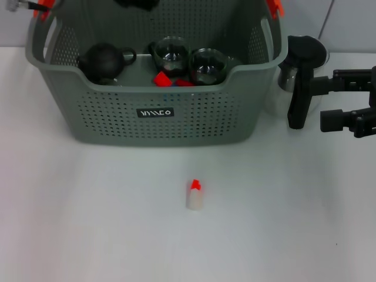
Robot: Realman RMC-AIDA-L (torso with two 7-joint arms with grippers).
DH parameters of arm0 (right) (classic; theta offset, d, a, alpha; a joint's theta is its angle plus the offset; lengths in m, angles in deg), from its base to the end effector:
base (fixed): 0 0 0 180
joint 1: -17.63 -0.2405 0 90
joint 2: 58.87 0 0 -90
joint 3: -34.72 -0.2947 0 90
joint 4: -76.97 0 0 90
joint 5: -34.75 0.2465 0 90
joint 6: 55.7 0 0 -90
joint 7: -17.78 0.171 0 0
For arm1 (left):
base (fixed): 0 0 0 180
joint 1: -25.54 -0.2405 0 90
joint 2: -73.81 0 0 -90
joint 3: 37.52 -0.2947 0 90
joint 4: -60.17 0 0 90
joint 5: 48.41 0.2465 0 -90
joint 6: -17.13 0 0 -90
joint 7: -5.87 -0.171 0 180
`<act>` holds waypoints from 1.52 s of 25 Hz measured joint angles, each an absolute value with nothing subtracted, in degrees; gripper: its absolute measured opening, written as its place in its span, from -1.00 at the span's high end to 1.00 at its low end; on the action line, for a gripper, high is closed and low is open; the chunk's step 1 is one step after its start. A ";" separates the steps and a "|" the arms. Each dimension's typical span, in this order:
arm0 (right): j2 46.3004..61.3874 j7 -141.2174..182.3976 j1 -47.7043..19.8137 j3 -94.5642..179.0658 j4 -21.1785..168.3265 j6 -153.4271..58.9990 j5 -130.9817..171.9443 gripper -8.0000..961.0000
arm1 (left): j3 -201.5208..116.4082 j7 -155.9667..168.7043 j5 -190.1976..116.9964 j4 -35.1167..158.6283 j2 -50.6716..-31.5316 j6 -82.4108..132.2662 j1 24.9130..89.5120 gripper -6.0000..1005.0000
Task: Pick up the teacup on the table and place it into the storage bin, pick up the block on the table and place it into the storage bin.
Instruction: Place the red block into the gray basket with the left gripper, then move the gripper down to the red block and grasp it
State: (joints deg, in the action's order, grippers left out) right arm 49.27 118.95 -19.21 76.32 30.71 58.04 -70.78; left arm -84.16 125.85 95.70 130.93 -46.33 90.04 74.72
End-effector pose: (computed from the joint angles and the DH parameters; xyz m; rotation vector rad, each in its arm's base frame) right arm 0.2270 0.3934 0.0765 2.9188 -0.5737 -0.8370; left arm -0.1431 0.5293 0.0609 -2.3822 -0.4818 -0.1310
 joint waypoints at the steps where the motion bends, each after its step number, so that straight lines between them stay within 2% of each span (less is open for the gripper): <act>1: 49.26 118.85 -19.21 76.33 30.59 58.04 -70.75 -0.96 | -82.62 125.92 93.22 131.84 -46.37 90.99 73.75 -0.40; 4: 49.23 118.35 -19.20 76.64 30.42 58.12 -70.52 -0.96 | -79.60 125.56 80.69 135.62 -46.41 95.96 68.86 -0.53; 9: 48.74 117.33 -18.80 77.57 30.40 58.20 -70.66 -0.96 | -79.34 121.00 63.19 138.59 -47.12 105.37 60.17 -0.90; 14: 48.06 115.06 -18.69 80.39 30.59 58.12 -70.79 -0.96 | -78.74 112.44 52.28 137.51 -48.81 116.45 52.51 -0.89; 22: 47.99 110.76 -20.72 85.28 28.95 57.89 -75.42 -0.96 | -78.74 100.49 54.72 131.35 -50.26 128.35 47.15 -0.89; 26: 49.73 108.86 -24.06 86.05 27.98 57.78 -81.58 -0.96 | -78.68 96.63 57.92 127.87 -50.60 128.37 46.15 -0.89; 38: 57.32 107.30 -36.70 97.05 27.26 52.84 -101.03 -0.96 | -77.27 95.57 65.03 122.93 -50.18 128.01 47.62 -0.89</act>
State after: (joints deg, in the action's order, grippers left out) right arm 57.32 107.30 -36.70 97.05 27.26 52.84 -101.03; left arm -77.27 95.57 65.03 122.93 -50.18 128.01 47.62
